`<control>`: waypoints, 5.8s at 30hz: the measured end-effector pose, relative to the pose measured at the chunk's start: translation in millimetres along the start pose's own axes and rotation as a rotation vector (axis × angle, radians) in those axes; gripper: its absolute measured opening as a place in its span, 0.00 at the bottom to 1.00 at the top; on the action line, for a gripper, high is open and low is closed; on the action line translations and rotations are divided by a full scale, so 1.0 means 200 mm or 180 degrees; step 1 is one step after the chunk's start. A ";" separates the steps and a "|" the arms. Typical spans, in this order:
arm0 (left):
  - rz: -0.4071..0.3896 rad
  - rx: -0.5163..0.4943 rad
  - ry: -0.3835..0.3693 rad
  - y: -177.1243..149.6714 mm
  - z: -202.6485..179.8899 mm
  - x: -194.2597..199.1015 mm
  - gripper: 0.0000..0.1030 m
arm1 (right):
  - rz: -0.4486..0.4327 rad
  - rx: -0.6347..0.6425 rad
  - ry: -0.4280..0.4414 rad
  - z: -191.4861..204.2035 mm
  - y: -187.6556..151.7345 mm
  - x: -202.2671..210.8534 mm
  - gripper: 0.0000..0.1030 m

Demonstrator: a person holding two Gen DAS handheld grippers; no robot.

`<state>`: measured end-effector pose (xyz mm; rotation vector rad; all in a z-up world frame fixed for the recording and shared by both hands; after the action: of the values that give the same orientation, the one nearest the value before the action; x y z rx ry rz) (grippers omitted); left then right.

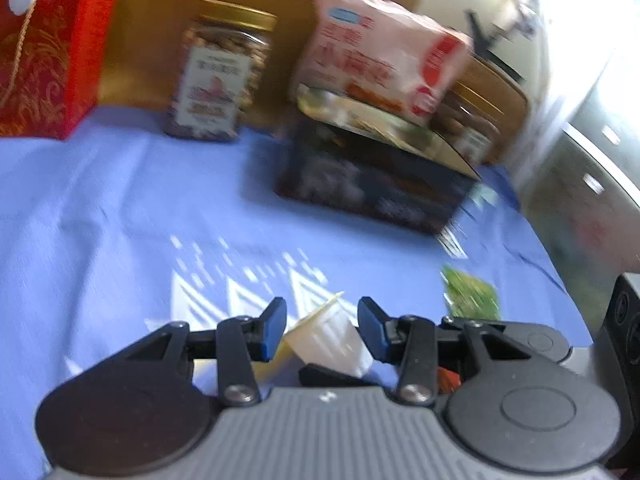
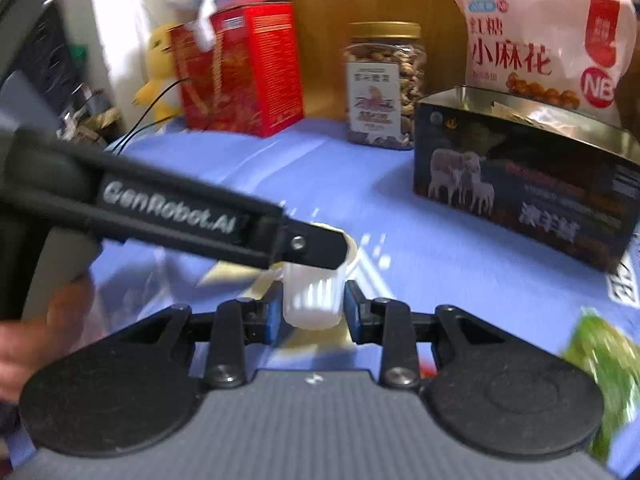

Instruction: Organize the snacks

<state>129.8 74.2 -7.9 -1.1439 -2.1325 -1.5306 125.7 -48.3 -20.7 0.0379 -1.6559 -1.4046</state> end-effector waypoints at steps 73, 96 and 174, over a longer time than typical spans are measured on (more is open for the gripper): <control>0.0306 -0.0698 -0.0310 -0.40 -0.55 0.13 0.38 | -0.0574 -0.0067 -0.0496 0.01 -0.51 0.62 0.34; 0.0419 -0.0757 -0.0037 -0.41 -0.54 0.07 0.39 | -0.0421 0.0039 -0.0531 0.00 -0.50 0.54 0.45; 0.0225 -0.0250 -0.0252 -0.20 -0.31 -0.10 0.42 | -0.0400 -0.2047 0.0295 -0.52 -0.42 0.50 0.34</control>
<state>100.9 4.4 -21.5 -1.3128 -2.0741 -1.5749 93.2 -210.6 -34.4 -0.1611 -1.0804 -1.9419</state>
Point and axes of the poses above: each gripper's, at about its wrist camera, not at the fingertips, and x roughly against the way its jaws point, z to its left, y to its top, the point moved 4 cm from there along -x, roughly the way its jaws point, and after that the axes turned 2 degrees about -y, right-handed, at the moved point
